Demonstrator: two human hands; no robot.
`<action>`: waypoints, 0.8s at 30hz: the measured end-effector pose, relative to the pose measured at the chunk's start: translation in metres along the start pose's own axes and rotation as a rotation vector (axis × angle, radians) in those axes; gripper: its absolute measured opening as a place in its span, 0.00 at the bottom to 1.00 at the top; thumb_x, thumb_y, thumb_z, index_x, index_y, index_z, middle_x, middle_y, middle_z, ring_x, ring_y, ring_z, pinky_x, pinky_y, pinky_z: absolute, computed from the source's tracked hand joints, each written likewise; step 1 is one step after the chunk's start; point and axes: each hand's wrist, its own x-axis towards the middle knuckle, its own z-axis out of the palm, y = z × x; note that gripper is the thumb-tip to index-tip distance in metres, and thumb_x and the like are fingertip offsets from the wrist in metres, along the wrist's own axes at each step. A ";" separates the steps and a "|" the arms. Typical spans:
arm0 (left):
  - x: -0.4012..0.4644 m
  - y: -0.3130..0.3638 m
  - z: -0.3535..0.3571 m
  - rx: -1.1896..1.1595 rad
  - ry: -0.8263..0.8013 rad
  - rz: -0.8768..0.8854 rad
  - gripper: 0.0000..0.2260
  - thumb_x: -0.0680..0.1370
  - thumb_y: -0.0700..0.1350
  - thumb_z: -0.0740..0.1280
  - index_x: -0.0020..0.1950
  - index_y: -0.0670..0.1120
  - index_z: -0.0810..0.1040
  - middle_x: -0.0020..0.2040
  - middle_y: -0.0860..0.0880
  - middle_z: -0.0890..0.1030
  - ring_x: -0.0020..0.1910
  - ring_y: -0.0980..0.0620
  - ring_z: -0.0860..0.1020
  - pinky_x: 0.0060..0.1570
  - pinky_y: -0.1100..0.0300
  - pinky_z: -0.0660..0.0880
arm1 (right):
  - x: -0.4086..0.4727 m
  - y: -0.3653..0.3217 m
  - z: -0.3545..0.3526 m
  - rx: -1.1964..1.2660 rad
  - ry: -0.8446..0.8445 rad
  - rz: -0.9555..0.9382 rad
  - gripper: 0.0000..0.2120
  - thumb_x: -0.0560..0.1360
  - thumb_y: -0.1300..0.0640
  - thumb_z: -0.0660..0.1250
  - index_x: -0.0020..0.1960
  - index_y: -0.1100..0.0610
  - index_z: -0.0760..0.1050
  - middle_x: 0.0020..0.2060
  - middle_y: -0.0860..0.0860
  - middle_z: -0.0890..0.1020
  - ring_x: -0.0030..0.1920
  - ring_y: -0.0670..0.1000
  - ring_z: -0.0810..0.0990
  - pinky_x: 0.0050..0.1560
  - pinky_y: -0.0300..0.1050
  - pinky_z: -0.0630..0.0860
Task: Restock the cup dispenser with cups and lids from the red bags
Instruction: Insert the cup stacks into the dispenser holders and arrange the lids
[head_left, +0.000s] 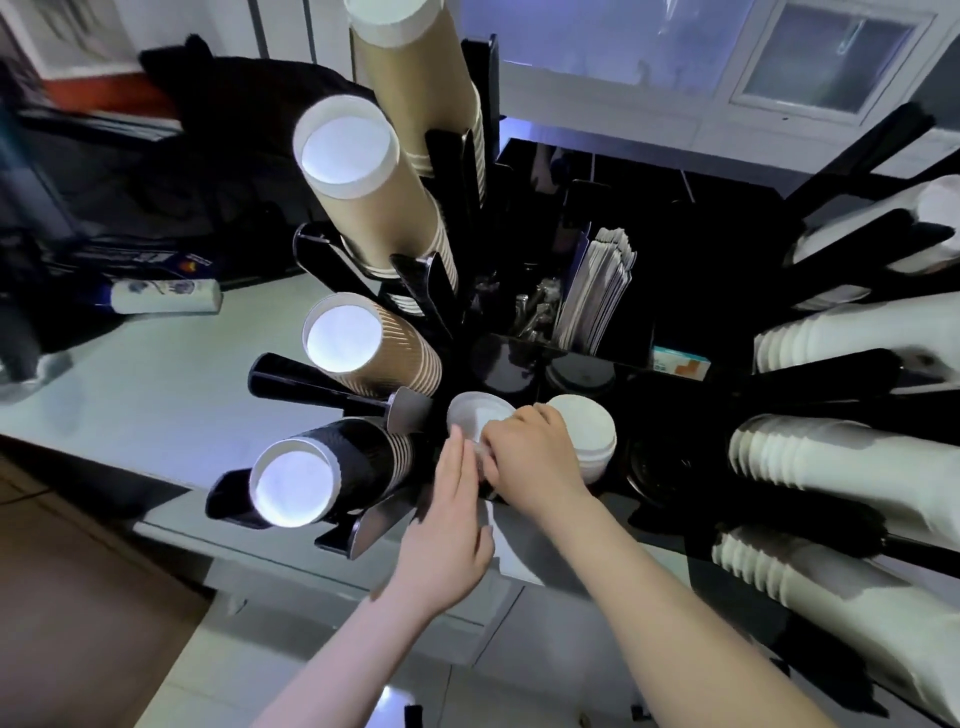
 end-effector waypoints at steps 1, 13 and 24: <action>0.000 0.000 0.001 -0.007 0.006 -0.016 0.38 0.79 0.45 0.60 0.75 0.49 0.32 0.72 0.58 0.24 0.76 0.57 0.48 0.49 0.55 0.76 | 0.000 0.001 -0.002 0.069 0.029 0.039 0.08 0.75 0.54 0.60 0.47 0.56 0.76 0.40 0.52 0.80 0.49 0.56 0.74 0.56 0.47 0.63; 0.007 0.005 0.009 -0.161 0.148 -0.007 0.41 0.77 0.43 0.61 0.72 0.62 0.31 0.72 0.63 0.29 0.70 0.62 0.49 0.56 0.60 0.70 | 0.009 0.013 -0.023 1.000 0.249 0.417 0.16 0.78 0.61 0.57 0.57 0.41 0.66 0.40 0.44 0.77 0.31 0.43 0.73 0.37 0.49 0.72; 0.023 0.009 0.015 -0.500 0.267 -0.128 0.36 0.75 0.33 0.64 0.78 0.46 0.49 0.77 0.49 0.53 0.50 0.88 0.59 0.45 0.86 0.59 | 0.005 0.012 -0.024 0.827 0.106 0.472 0.19 0.77 0.58 0.61 0.68 0.55 0.72 0.60 0.51 0.79 0.60 0.52 0.77 0.57 0.42 0.70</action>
